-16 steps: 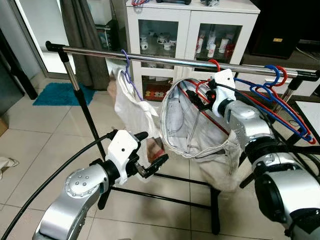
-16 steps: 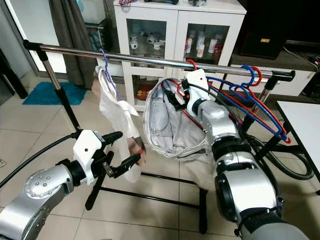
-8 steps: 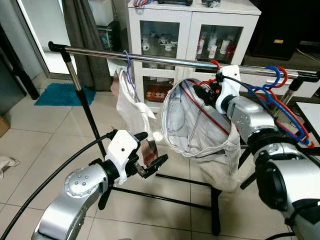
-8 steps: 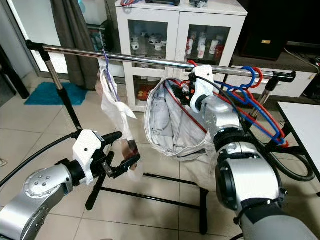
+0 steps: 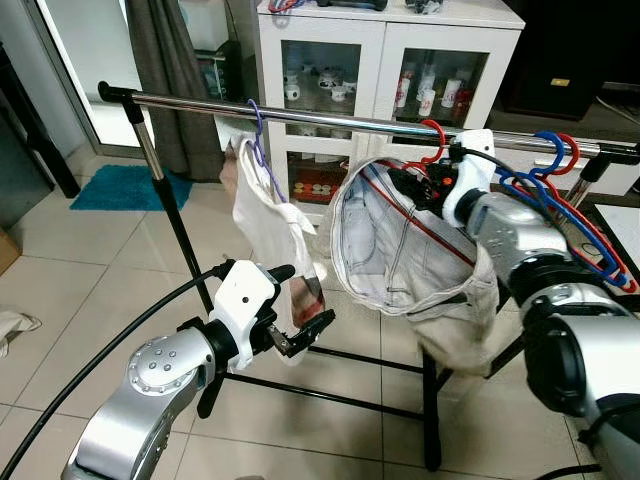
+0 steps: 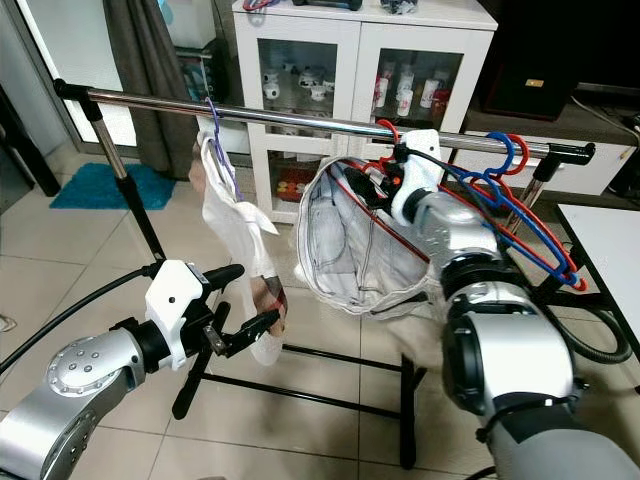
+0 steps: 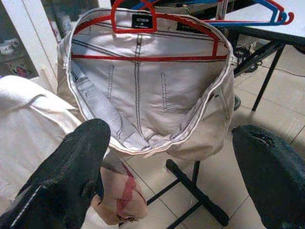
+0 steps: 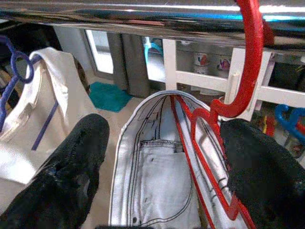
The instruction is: Hang hanger
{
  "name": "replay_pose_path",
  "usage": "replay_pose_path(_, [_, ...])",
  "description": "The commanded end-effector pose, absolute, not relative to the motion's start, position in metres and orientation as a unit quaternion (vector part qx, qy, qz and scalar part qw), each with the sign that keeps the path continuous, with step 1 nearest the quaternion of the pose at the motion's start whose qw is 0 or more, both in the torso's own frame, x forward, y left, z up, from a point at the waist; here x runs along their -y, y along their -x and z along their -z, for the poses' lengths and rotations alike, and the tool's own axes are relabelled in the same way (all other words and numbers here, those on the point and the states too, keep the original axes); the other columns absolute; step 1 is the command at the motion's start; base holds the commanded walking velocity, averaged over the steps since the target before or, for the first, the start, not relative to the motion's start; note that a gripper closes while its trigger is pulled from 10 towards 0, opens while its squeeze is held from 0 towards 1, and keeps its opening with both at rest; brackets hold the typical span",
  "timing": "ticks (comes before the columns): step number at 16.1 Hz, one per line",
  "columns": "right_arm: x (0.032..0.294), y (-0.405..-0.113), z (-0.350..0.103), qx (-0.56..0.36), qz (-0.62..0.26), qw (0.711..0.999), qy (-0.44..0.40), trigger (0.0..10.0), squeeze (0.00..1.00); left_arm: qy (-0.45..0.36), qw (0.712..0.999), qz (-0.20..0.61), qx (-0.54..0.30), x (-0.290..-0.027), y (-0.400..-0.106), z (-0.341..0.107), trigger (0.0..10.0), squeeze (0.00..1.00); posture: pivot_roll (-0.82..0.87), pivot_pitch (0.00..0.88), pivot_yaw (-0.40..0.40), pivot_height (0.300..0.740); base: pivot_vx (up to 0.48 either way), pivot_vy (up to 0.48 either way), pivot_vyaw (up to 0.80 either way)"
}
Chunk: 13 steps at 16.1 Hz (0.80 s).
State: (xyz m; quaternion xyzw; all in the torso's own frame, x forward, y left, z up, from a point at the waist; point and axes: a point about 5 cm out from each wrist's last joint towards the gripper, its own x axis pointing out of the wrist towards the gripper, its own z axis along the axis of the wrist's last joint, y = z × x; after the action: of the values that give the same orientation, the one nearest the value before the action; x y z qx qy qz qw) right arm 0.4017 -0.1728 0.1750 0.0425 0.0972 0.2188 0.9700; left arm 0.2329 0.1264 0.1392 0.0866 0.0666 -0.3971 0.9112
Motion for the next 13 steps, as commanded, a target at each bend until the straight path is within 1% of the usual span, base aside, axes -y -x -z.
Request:
replay_pose_path(1, [0.177, -0.399, -0.171, -0.101, -0.222, 0.969, -0.035, 10.0, 1.0, -0.092, 0.909, 0.403, -0.06, -0.125, -0.232, -0.144, 10.0, 0.13, 0.21, 0.002, -0.013, 0.74, 0.0, 0.0, 0.0])
replay_pose_path(3, [0.188, -0.399, -0.179, -0.065, -0.22, 0.973, 0.011, 10.0, 1.0, -0.09, 0.908, 0.404, -0.058, -0.125, -0.231, -0.144, 10.0, 0.13, 0.2, 0.004, -0.016, 0.74, 0.0, 0.0, 0.0])
replay_pose_path(4, [0.19, -0.398, -0.186, -0.038, -0.235, 0.97, 0.043, 10.0, 1.0, -0.088, 0.908, 0.406, -0.057, -0.123, -0.231, -0.145, 10.0, 0.13, 0.19, 0.002, -0.016, 0.74, 0.0, 0.0, 0.0])
replay_pose_path(6, [0.19, -0.396, -0.186, -0.033, -0.252, 0.964, 0.078, 10.0, 1.0, -0.088, 0.907, 0.409, -0.057, -0.122, -0.231, -0.145, 10.0, 0.13, 0.19, 0.001, -0.017, 0.74, 0.0, 0.0, 0.0])
replay_pose_path(7, [0.193, -0.393, -0.18, -0.047, -0.258, 0.961, 0.093, 10.0, 1.0, -0.087, 0.907, 0.409, -0.056, -0.121, -0.231, -0.145, 10.0, 0.13, 0.19, 0.0, -0.021, 0.74, 0.0, 0.0, 0.0])
replay_pose_path(11, [0.195, -0.393, -0.173, -0.058, -0.242, 0.965, 0.087, 10.0, 1.0, -0.086, 0.905, 0.414, -0.057, -0.12, -0.229, -0.144, 10.0, 0.13, 0.19, 0.0, -0.017, 0.74, 0.0, 0.0, 0.0])
replay_pose_path(12, [0.194, -0.394, -0.173, -0.062, -0.238, 0.965, 0.089, 10.0, 0.42, -0.086, 0.904, 0.414, -0.058, -0.12, -0.229, -0.144, 10.0, 0.13, 0.19, 0.0, -0.015, 0.74, 0.0, 0.0, 0.0])
replay_pose_path(13, [0.192, -0.395, -0.173, -0.067, -0.231, 0.967, 0.082, 10.0, 0.0, -0.085, 0.904, 0.415, -0.058, -0.12, -0.229, -0.145, 10.0, 0.13, 0.19, 0.003, -0.012, 0.74, 0.0, 0.0, 0.0])
